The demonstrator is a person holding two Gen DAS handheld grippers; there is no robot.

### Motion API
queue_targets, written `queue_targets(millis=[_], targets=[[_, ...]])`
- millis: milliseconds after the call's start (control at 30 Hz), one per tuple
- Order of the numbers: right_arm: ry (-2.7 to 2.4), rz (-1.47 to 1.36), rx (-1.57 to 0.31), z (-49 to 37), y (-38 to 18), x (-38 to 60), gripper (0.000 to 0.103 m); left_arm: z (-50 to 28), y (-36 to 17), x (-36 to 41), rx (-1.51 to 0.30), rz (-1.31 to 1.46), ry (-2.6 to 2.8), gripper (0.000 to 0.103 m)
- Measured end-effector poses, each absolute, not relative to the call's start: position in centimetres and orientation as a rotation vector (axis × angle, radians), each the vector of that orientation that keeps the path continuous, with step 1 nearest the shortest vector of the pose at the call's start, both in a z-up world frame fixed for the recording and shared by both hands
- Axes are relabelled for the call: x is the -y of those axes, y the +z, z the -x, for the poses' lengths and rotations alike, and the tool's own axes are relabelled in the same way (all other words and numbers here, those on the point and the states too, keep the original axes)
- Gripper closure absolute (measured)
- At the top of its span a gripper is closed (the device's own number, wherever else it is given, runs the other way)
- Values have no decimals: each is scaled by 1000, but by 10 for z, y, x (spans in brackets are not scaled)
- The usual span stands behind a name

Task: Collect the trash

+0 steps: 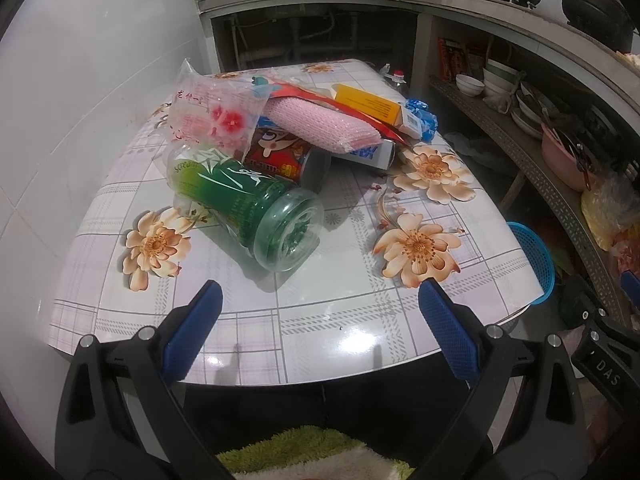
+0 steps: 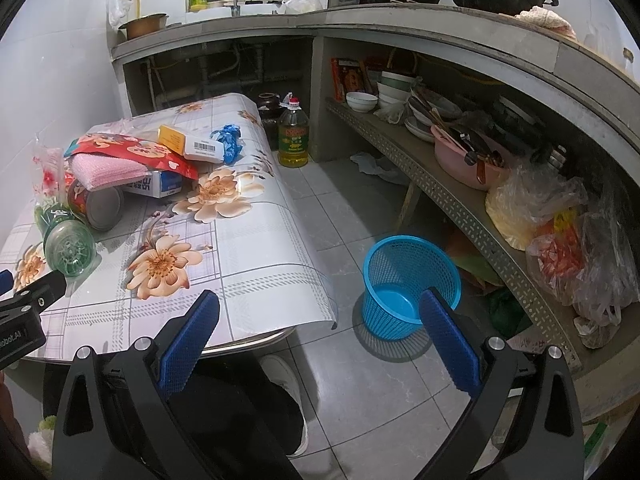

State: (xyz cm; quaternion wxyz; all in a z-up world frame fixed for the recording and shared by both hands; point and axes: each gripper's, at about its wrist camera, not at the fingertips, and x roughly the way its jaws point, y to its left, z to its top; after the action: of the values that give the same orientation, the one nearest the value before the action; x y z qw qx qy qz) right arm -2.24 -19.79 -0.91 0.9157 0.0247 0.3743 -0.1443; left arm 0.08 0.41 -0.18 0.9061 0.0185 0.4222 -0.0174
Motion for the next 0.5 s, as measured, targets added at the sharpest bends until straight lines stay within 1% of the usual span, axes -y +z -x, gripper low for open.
queue_targets(millis=[500], targets=[[-296,-48,-770,22,-10,197,6,-2,-2,-11,-874,-38,-26,9]])
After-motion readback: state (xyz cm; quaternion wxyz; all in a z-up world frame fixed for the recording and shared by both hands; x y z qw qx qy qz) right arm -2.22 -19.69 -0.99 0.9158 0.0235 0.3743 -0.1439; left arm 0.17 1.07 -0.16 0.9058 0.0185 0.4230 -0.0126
